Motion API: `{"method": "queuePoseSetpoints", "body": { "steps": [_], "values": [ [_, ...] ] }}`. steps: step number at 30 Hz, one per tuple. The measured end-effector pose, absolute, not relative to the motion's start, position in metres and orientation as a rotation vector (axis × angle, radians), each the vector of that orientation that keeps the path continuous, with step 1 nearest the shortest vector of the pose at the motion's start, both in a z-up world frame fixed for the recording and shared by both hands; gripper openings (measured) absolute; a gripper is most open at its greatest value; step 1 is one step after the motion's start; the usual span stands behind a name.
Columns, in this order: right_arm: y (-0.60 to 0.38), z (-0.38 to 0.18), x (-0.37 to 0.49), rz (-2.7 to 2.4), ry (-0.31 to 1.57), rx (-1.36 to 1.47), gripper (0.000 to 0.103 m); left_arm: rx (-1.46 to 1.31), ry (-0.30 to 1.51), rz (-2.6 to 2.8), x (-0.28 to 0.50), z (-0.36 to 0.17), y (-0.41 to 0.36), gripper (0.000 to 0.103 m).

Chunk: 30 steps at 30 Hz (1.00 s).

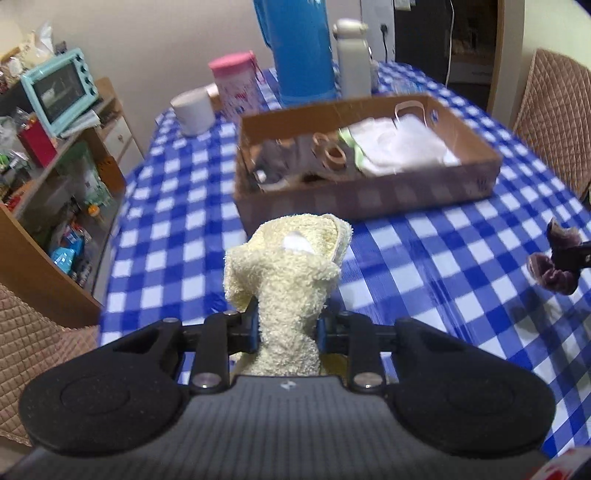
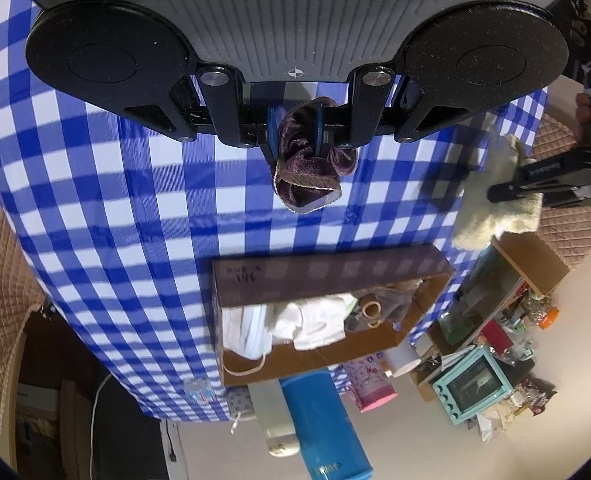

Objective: Organize soft objects
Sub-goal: 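Carry the cream towel and purple cloth over the box with both grippers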

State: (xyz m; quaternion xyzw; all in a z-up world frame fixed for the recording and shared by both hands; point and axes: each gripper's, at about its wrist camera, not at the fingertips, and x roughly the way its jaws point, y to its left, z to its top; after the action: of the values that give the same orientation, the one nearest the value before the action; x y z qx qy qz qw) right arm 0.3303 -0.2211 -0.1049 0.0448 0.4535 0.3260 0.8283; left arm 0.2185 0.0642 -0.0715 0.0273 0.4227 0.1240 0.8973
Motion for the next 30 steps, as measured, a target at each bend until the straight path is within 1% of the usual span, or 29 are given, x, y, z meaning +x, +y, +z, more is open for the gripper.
{"method": "queuePoseSetpoints", "body": {
  "steps": [8,15,21,30],
  "values": [
    [-0.211,-0.087,0.338,0.729,0.907,0.077,0.019,0.066,0.772,0.281,0.210,-0.029,0.072,0.026],
    [-0.198,-0.071,0.348,0.763,0.851,0.058,0.019,0.087,0.711,0.268,0.218,-0.005,0.072,0.026],
    [-0.186,-0.056,0.365,0.782,0.805,0.053,0.019,0.119,0.670,0.225,0.241,0.007,0.065,0.026],
    [-0.162,-0.041,0.411,0.790,0.743,0.043,0.019,0.158,0.642,0.146,0.300,0.015,0.057,0.026]
  ]
}}
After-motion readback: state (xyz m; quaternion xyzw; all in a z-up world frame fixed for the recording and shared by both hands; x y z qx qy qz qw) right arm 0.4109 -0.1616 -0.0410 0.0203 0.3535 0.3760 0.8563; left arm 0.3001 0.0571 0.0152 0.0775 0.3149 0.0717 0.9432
